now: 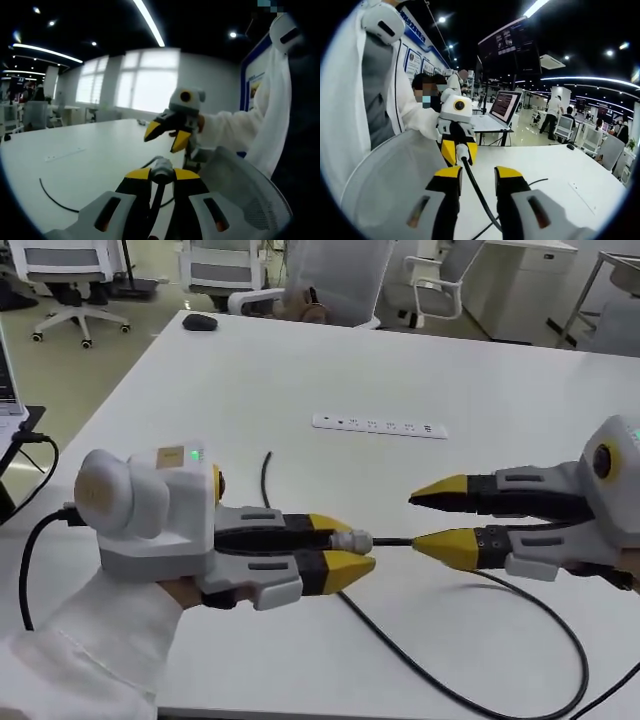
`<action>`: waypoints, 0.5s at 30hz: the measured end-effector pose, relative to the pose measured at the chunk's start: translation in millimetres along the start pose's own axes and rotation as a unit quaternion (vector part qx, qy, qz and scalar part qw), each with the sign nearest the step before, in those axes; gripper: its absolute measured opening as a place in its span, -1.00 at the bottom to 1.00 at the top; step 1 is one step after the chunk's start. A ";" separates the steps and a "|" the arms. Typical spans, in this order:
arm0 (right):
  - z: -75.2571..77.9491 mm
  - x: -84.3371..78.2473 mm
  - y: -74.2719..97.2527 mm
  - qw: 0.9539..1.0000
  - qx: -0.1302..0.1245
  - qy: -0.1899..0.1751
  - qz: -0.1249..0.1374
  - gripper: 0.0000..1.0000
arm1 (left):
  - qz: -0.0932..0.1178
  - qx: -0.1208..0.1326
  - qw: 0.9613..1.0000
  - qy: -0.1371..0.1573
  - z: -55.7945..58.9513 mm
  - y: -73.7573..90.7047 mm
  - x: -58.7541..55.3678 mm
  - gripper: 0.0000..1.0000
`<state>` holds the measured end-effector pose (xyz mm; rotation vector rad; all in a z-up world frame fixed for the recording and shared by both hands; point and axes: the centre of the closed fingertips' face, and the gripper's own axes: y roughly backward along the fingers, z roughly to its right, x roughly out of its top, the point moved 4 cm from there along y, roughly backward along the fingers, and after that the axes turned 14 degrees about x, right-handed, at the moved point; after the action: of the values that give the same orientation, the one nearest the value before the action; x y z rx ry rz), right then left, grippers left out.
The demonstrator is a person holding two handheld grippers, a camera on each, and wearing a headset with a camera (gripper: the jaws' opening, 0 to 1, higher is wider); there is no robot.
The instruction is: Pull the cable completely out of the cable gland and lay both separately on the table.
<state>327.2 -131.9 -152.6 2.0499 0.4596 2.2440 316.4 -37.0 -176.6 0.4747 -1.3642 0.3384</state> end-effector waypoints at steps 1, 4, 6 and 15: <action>-0.6 0.3 -2.0 1.000 0.004 0.001 0.001 -0.47 | 0.000 0.000 1.000 0.000 -0.2 0.1 0.1 -0.66; -3.2 0.1 -9.5 1.000 0.018 0.002 0.000 -0.49 | 0.001 0.000 1.000 0.001 -0.2 0.0 0.2 -0.66; -6.2 -2.0 -16.7 0.999 0.033 0.003 -0.008 -0.53 | 0.000 -0.002 1.000 0.002 0.5 -0.3 0.2 -0.66; -9.0 -10.7 -27.6 0.998 0.059 -0.004 -0.021 -0.89 | -0.008 -0.008 1.000 0.003 1.9 -0.6 -3.1 -0.66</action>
<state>315.4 -109.8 -170.8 2.0825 0.6432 2.2337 314.5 -38.4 -179.4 0.4705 -1.3562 0.3147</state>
